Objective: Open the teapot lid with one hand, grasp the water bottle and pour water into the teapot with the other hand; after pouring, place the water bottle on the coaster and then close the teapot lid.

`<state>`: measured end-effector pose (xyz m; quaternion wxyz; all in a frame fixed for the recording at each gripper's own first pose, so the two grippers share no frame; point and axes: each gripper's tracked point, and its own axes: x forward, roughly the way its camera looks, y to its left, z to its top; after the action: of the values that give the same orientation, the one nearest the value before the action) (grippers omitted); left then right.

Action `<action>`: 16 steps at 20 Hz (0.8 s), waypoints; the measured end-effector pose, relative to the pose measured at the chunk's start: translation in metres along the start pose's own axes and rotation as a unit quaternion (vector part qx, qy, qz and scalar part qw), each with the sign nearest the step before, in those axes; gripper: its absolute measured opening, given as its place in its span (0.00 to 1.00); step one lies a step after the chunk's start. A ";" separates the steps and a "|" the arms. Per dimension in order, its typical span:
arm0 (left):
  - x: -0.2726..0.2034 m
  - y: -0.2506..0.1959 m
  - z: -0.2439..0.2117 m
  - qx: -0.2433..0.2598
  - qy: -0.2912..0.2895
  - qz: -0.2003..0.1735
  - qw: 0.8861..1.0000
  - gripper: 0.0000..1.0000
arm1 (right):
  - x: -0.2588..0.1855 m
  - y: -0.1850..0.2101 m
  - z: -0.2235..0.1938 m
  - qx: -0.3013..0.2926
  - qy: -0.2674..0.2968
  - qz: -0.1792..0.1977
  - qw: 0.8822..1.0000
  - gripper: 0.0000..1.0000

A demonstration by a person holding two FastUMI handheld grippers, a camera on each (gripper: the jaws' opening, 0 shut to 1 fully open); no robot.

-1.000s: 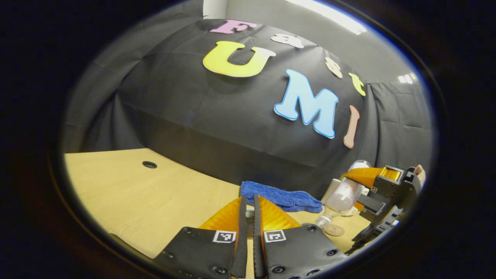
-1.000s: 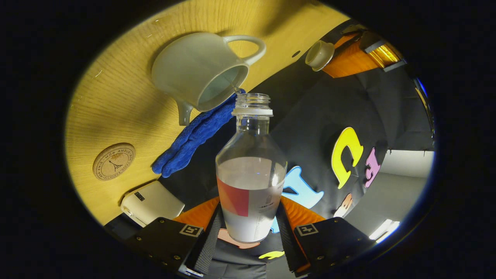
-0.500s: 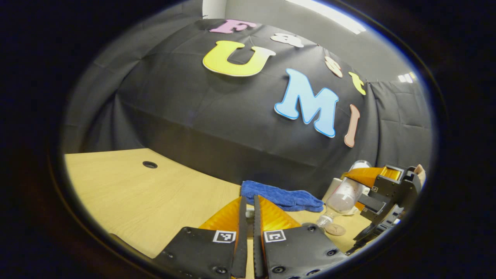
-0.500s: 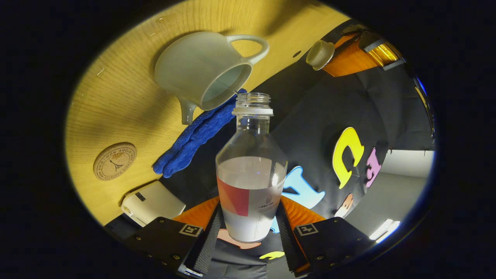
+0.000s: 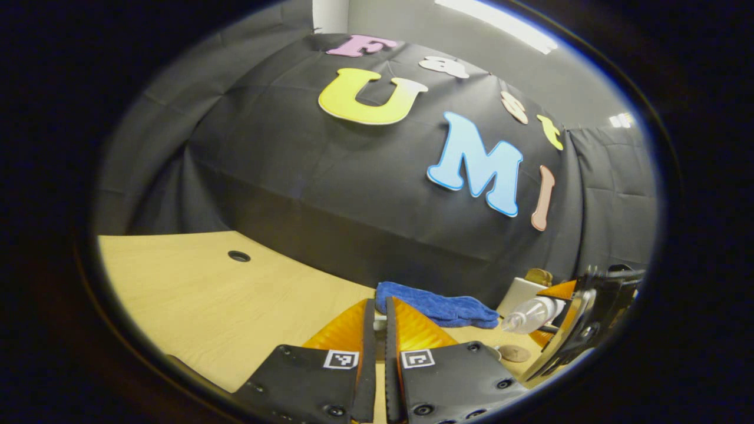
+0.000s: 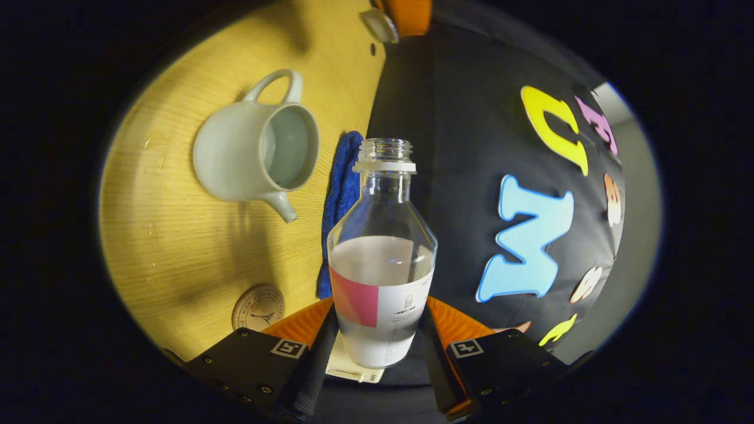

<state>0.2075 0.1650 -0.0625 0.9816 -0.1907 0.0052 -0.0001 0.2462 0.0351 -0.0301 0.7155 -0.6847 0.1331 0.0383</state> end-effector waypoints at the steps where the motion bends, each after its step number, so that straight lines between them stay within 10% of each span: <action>1: 0.000 0.000 0.000 0.000 0.000 0.000 1.000 0.15 | 0.000 0.003 -0.005 0.035 0.005 0.013 0.999 0.73; 6: -0.001 -0.003 -0.001 0.000 0.003 -0.003 1.000 0.12 | 0.003 0.024 -0.040 0.225 0.029 0.075 0.971 0.73; 16: -0.001 -0.011 -0.004 0.003 0.008 -0.010 1.000 0.15 | 0.011 0.031 -0.049 0.545 -0.008 0.106 0.831 0.74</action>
<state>0.2070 0.1536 -0.0624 0.9820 -0.1881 0.0116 -0.0115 0.2426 -0.0128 -0.0644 0.9654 -0.1647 0.1985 0.0399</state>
